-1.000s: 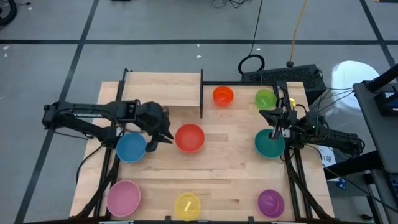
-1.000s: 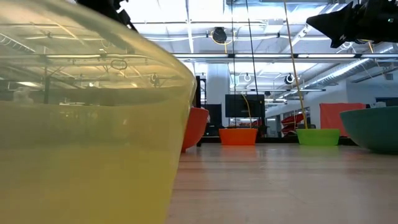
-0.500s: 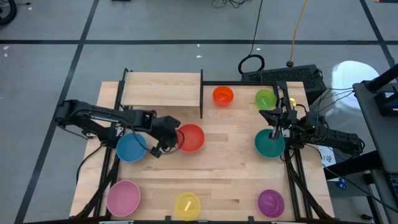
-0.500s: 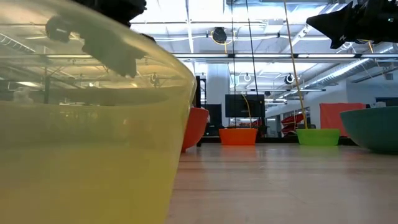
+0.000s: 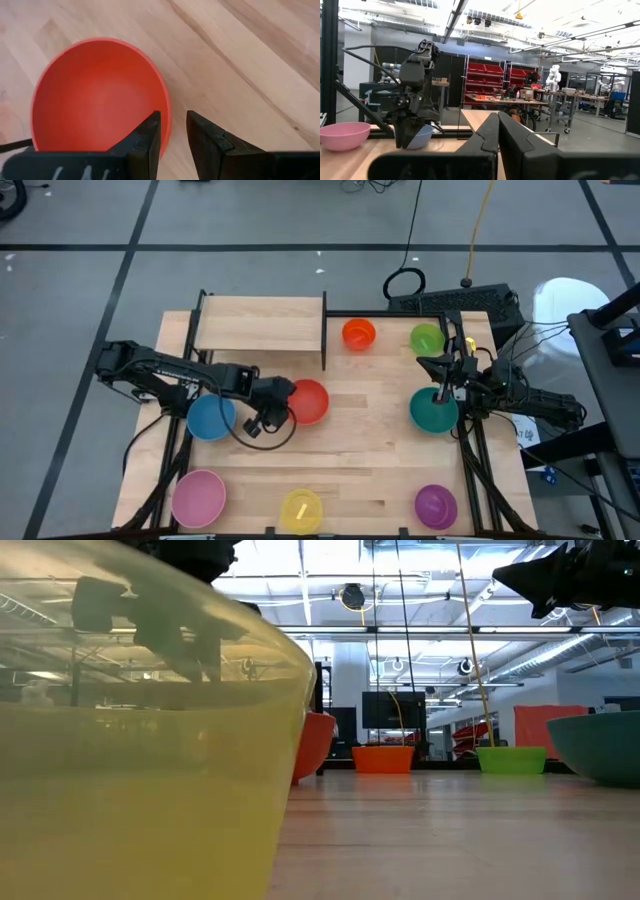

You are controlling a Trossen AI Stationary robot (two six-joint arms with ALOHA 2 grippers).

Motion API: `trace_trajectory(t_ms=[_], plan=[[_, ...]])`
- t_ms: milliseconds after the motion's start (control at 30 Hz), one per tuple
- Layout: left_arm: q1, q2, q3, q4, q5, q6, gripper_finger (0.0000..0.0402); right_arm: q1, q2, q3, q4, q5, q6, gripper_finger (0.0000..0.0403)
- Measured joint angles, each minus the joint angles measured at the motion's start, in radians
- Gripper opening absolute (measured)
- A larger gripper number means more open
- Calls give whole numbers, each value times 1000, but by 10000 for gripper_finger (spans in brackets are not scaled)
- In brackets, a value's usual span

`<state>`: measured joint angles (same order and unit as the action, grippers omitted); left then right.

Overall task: Place and stack bowls onto a shelf
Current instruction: Put the orange bowl on the shelf

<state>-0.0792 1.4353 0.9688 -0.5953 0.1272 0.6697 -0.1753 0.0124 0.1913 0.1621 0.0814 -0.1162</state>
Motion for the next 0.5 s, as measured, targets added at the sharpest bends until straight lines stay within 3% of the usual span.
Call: trace_trajectory(t_ms=[500], plan=[[0,40,-1,-3,1,-1,99,0,0,0,-1,0,0,0]])
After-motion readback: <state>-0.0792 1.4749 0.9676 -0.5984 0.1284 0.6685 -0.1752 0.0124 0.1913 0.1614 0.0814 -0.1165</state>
